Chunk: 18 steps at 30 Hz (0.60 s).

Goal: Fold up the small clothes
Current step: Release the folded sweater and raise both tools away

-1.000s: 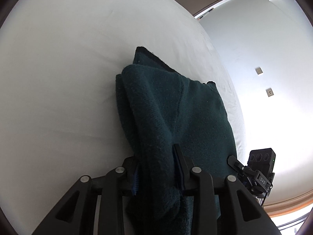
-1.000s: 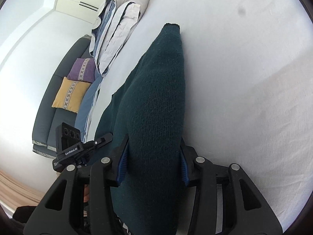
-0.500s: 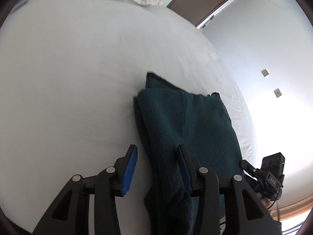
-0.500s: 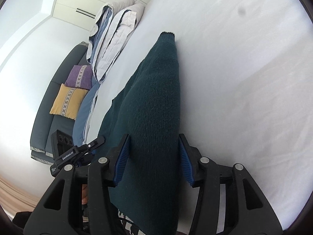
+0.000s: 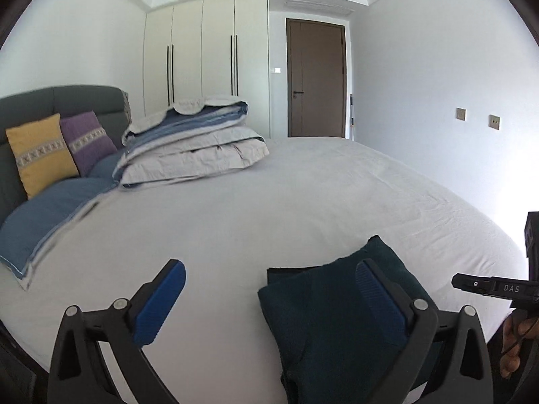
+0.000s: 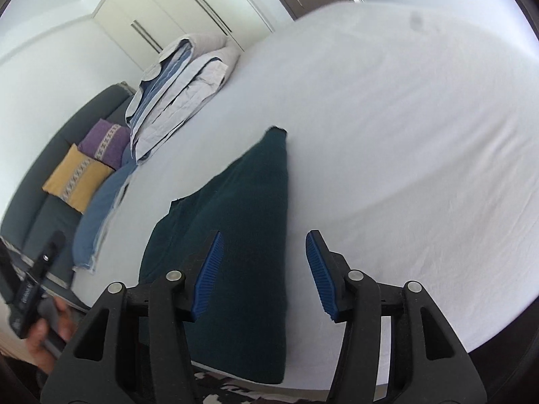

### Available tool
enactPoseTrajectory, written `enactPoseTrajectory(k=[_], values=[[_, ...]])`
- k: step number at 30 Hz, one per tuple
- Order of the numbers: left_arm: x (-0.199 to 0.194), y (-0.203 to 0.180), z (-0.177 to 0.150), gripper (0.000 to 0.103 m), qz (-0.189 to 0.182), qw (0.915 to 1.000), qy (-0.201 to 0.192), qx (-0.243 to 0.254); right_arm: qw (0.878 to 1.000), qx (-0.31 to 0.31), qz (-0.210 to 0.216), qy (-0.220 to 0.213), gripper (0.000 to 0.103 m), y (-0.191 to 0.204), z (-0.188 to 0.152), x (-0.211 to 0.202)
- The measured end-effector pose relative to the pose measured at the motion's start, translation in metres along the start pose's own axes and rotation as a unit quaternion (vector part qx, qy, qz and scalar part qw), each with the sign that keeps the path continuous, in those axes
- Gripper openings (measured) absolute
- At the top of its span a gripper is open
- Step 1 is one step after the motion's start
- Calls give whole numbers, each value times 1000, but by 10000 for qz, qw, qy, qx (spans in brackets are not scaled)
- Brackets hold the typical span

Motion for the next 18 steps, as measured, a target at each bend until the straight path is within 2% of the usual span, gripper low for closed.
enactPoseTrajectory(k=[4, 9, 11, 14, 16, 18], values=[[-29, 6, 15, 103, 448, 9976, -531, 33, 9958, -703, -426, -405, 63, 35, 8, -18], [-70, 24, 40, 103, 692, 9872, -1362, -456, 9815, -1272, -676, -1264, 87, 73, 20, -57], [-76, 30, 48, 103, 692, 9857, -1416, -591, 9725, -1454, -702, -1678, 100, 89, 25, -76], [-77, 31, 57, 103, 711, 9863, -1397, -523, 9581, -1535, -834, -2272, 103, 106, 32, -104], [-78, 30, 58, 103, 739, 9864, -1370, -520, 9539, -1474, -971, -2427, 103, 112, 36, -118], [-72, 29, 57, 103, 634, 9891, -1201, -571, 9544, -1455, -900, -2445, 103, 118, 40, -127]])
Point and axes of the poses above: each gripper's, at about its wrist camera, not at the fingertips, and x roughly the way its jaws point, y to its left, z to its top, the point moved 5 cm from there along x, roughly the way its jaws point, and after that the axes turned 6 degrees about z, right-handed, at the moved point
